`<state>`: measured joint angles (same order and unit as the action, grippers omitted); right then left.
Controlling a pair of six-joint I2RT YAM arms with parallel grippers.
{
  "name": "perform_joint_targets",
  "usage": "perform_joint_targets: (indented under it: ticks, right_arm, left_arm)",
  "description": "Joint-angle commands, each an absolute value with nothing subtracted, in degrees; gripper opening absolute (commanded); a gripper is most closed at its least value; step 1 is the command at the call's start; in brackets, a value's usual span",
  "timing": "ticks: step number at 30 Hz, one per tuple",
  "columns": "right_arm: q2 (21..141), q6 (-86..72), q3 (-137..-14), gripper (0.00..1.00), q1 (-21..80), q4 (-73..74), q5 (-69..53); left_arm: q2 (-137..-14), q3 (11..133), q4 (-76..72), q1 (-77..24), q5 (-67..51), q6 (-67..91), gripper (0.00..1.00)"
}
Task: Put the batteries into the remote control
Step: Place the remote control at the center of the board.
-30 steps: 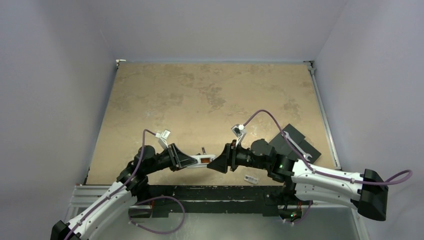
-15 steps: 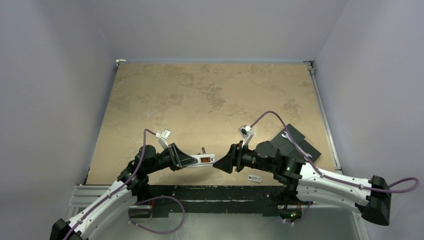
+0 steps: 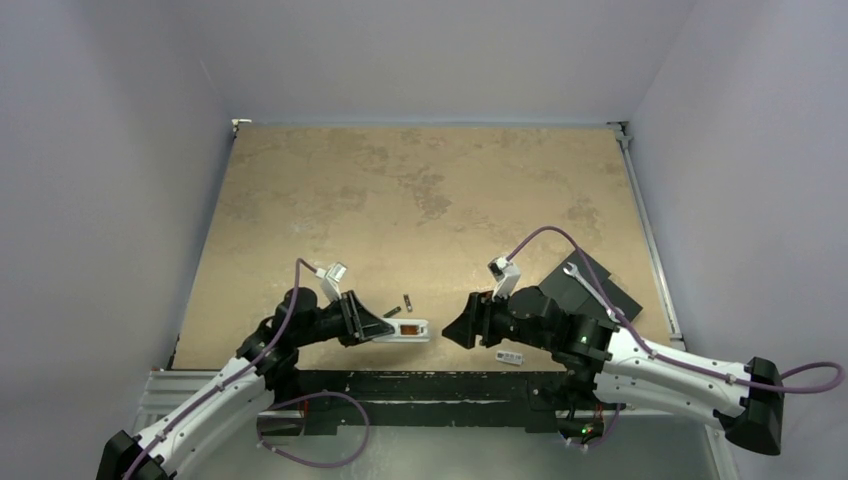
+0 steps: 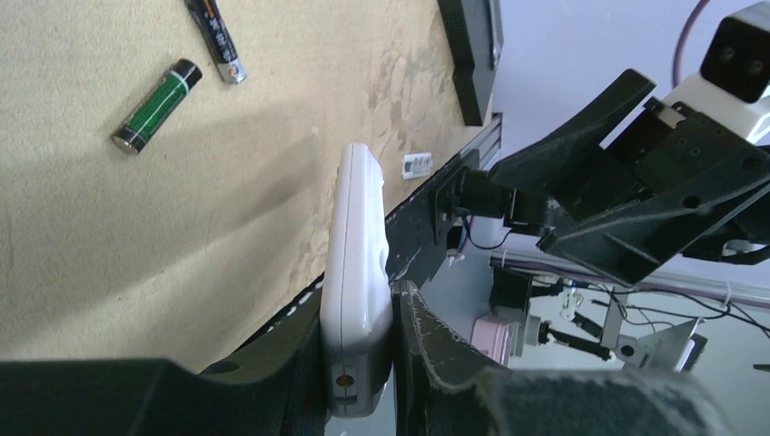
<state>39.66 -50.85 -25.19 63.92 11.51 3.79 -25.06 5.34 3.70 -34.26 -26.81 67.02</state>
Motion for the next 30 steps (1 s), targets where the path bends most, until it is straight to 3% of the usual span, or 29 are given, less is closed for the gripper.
perform_joint_targets:
  ticks: [1, 7, 21, 30]
  right_arm:
    - [38.84, -48.95, -28.33, 0.67, 64.16, 16.22, 6.99]
    - [40.38, -46.11, -29.56, 0.68, 64.16, 18.19, 6.51]
    - [51.46, -43.29, -33.85, 0.68, 64.16, 18.35, 10.66]
    - [53.04, -44.21, -32.78, 0.68, 64.16, 16.79, 11.05]
  left_arm:
    - [-29.03, 8.31, 1.49, -34.55, -31.70, 63.76, 0.00]
    - [-31.45, 9.06, -1.31, -34.58, -35.31, 63.38, 0.00]
    - [-28.71, 5.09, -0.08, -34.66, -30.98, 66.54, 0.00]
    - [-35.45, 1.46, -6.84, -34.70, -31.09, 65.68, 0.07]
